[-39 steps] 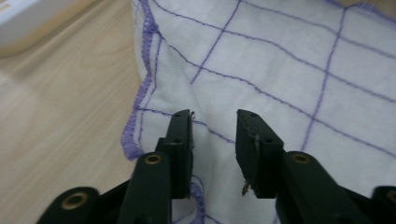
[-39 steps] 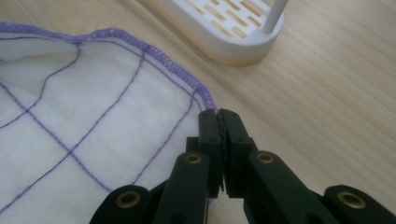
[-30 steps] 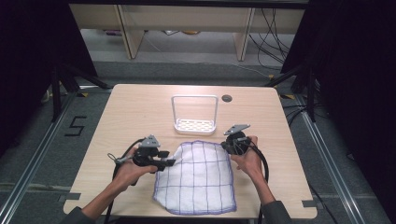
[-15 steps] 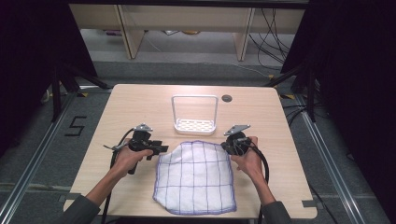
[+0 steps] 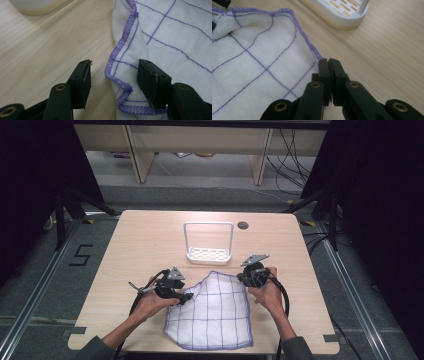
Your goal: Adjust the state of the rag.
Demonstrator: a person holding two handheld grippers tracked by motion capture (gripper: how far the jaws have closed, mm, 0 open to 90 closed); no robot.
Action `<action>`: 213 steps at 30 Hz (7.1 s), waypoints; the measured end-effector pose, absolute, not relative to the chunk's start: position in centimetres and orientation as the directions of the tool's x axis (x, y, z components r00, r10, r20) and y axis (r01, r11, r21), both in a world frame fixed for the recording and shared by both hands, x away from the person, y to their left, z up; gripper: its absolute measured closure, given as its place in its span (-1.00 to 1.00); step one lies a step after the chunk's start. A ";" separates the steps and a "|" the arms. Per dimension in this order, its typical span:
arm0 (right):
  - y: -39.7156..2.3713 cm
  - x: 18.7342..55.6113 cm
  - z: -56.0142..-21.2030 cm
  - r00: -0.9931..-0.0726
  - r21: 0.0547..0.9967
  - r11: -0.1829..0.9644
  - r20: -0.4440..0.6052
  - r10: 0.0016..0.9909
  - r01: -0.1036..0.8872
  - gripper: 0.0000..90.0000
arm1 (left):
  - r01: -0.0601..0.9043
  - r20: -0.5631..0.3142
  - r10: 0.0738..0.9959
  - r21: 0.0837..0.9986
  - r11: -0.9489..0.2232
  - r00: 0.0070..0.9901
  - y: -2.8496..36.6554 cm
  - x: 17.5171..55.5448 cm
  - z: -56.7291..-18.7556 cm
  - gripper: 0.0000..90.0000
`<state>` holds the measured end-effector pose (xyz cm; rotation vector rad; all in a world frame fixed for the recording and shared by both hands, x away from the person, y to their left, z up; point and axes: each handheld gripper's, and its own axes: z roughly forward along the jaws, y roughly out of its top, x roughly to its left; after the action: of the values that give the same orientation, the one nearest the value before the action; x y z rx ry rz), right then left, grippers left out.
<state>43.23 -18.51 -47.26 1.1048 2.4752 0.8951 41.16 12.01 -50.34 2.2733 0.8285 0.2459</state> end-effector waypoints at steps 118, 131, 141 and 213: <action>-19.7 31.8 -49.1 -0.602 0.645 0.410 0.098 0.792 0.645 -0.06 | 0.563 -0.195 0.632 0.688 -0.457 0.750 18.6 43.6 -49.1 -0.12; -19.3 31.9 -49.9 -0.674 0.613 0.502 0.070 0.736 0.611 0.70 | 0.511 -0.193 0.539 0.671 -0.537 0.820 18.3 42.4 -50.2 0.58; -19.8 34.0 -49.7 -0.689 0.596 0.530 0.055 0.723 0.603 0.85 | 0.494 -0.201 0.504 0.667 -0.558 0.840 18.4 37.5 -50.6 0.83; -18.4 42.8 -48.6 -0.529 0.605 0.372 0.096 0.843 0.703 0.08 | 0.563 -0.212 0.624 0.700 -0.440 0.752 8.2 46.7 -49.2 0.05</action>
<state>42.83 -18.40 -48.59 1.3811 2.4031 0.8869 46.75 8.16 -49.17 2.1479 0.8867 0.0983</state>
